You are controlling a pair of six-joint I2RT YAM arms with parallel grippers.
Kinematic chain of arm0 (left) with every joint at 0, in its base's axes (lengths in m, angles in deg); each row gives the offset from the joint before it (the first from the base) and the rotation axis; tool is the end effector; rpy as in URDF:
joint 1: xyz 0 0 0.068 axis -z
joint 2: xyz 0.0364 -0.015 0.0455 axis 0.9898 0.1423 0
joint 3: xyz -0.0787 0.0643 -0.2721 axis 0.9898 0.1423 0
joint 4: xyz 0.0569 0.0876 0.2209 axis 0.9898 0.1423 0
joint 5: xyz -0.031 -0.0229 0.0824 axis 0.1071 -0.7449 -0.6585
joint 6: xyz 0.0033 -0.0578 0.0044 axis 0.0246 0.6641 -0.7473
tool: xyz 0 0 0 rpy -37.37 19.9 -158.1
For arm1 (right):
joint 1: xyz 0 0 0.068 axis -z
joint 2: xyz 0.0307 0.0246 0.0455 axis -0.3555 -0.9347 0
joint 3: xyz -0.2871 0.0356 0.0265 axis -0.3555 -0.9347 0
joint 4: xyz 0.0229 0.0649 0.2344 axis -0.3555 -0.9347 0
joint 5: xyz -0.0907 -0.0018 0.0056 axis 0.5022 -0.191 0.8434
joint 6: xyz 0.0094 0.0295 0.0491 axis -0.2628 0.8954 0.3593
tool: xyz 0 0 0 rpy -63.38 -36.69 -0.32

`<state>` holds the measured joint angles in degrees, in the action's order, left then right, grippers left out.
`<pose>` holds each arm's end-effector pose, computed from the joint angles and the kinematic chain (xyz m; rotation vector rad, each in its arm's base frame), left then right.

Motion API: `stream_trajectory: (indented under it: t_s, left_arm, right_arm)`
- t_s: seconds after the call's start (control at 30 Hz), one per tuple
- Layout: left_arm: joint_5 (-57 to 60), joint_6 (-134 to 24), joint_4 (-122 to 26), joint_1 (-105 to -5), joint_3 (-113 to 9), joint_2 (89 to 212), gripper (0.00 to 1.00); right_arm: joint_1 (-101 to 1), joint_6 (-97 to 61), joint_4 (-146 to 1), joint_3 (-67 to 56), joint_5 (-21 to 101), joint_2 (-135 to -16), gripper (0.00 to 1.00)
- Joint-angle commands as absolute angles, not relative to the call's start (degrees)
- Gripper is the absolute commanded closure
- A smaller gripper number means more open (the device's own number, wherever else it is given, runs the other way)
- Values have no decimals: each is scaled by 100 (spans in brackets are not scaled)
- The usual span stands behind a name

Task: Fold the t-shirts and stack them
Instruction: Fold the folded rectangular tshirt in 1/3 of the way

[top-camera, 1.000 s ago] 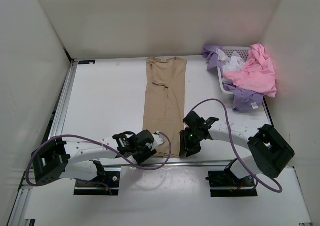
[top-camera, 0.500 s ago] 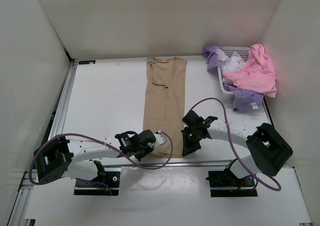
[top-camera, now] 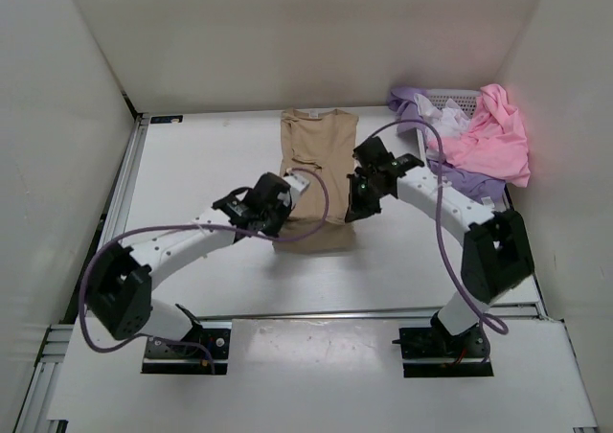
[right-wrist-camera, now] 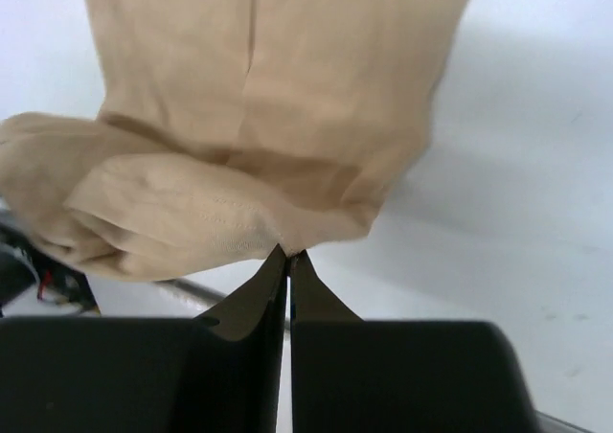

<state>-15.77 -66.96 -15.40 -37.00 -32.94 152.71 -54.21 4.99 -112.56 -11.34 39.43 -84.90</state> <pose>0.1873 -0.1771 0.2533 0.9071 2.3584 -0.1156 0.2553 0.1757 0.2710 -0.1378 2.7384 0.5433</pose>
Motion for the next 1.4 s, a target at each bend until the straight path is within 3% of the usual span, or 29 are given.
stream_trajectory:
  t_s: [0.0, 0.43, 0.9, 1.0, 1.03, 1.13, 1.17, 1.37]
  left_arm:
    - [-1482, -6693, -1527, -4199, -3935, 15723, 90]
    - [-1139, -6693, -1527, -5210, -6395, 17815, 90]
    - [-1025, -6693, -1527, -5536, -7591, 19160, 90]
    - [-1025, -6693, -1527, -5537, -7847, 19424, 90]
    - [-1077, -6693, -1527, -5589, -7900, 19529, 90]
    - [-1139, -6693, -1527, -5589, -8084, 19679, 84]
    - [-1252, -6693, -1527, -5641, -8137, 19793, 72]
    - [-1991, -6693, -1527, -5817, -9208, 20399, 34]
  right_arm:
    - [-5063, 75, -11683, -346, 4162, -9049, 100]
    - [-4236, -137, -11736, 2238, 3942, -11062, 100]
    - [-3709, 214, -11596, 3092, 3371, -12240, 99]
    - [-3647, 346, -11394, 3171, 3318, -12442, 95]
    - [-3647, 346, -11393, 3241, 3318, -12495, 89]
    - [-3585, 399, -11340, 3575, 3195, -12741, 75]
    - [-3533, 460, -11279, 3706, 3134, -12794, 65]
    - [-3401, 575, -11173, 3752, 3238, -12629, 60]
